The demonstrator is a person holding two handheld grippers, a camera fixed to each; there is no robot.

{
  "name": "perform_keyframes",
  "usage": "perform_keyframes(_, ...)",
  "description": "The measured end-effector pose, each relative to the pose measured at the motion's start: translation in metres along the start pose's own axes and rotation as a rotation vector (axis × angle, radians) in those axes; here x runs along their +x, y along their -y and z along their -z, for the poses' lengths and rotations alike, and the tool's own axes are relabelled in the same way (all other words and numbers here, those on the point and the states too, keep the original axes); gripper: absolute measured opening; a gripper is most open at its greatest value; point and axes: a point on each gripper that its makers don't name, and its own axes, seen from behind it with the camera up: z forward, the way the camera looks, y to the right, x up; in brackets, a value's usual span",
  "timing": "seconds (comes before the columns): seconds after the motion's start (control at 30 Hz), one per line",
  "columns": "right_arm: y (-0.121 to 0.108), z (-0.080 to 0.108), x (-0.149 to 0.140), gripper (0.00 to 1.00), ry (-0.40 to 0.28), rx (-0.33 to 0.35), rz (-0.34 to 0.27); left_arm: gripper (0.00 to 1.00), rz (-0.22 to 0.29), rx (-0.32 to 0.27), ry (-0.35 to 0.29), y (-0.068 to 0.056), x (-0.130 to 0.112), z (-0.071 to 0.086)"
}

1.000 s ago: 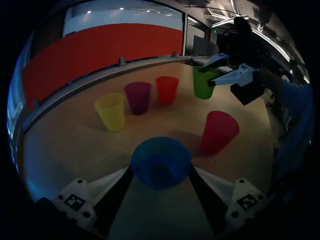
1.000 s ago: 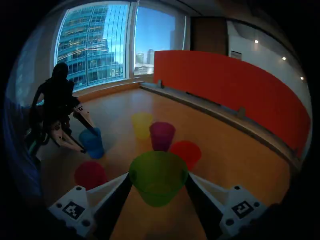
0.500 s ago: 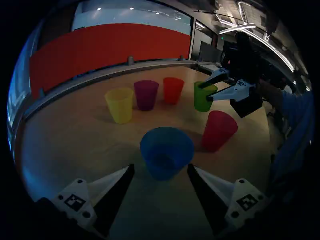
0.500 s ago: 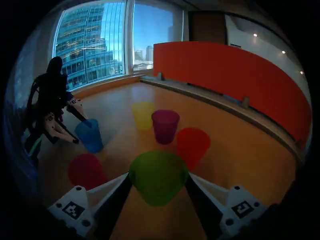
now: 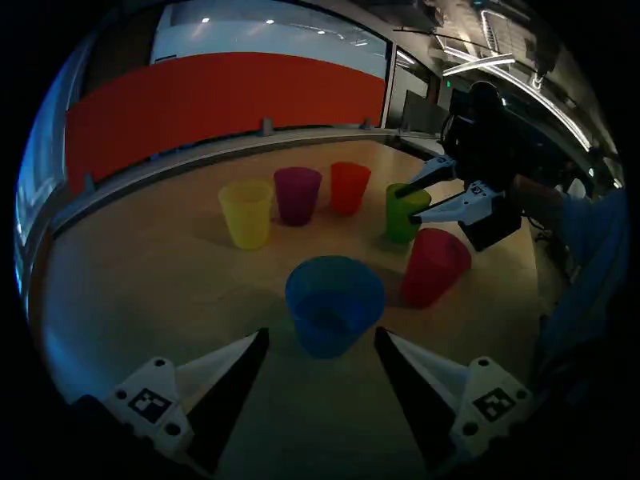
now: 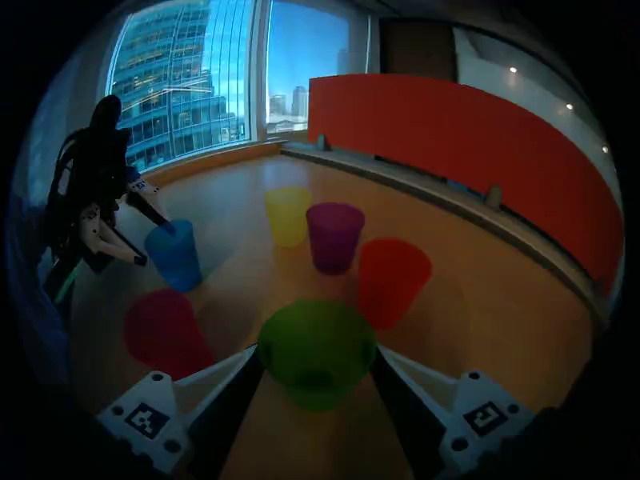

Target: Pour water

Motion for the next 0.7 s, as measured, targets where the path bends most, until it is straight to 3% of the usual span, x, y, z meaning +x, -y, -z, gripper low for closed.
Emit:
perform_keyframes(0.33,0.0011,0.0005,-0.0039,0.93,0.001,-0.002,-0.007,0.98,0.0,-0.001,-0.006,-0.0015,0.0022,0.0032)
perform_keyframes(0.47,0.0005,0.0008,-0.0053,1.0,0.005,-0.008,-0.006,0.99,0.0,0.0,-0.008,-0.0018,0.0028,0.0033)
perform_keyframes(0.7,0.0008,0.0075,-0.0089,1.0,0.004,-0.018,-0.007,0.98,0.006,0.01,-0.012,0.0,0.0008,0.0065)
